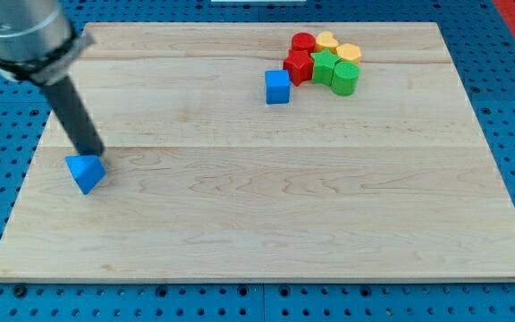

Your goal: Place the blue triangle diagonal towards the blue cube

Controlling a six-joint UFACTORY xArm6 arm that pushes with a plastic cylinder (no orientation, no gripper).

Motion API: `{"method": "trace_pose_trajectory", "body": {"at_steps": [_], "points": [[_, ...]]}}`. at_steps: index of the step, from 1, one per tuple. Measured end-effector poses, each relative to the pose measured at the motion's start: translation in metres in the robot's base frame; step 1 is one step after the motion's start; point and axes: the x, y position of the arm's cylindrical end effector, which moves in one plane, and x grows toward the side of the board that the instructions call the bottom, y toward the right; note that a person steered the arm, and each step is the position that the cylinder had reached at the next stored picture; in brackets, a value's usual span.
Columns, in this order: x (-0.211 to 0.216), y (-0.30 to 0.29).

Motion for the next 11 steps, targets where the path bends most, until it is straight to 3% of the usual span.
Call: {"method": "trace_pose_trajectory", "body": {"at_steps": [2,3,4,5,7,8,11], "points": [[0.029,-0.092],[0.066,-0.104],[0.071,-0.066],[0.043,-0.023],[0.063,0.051],[0.035,0.075],[-0.054,0.018]]}}
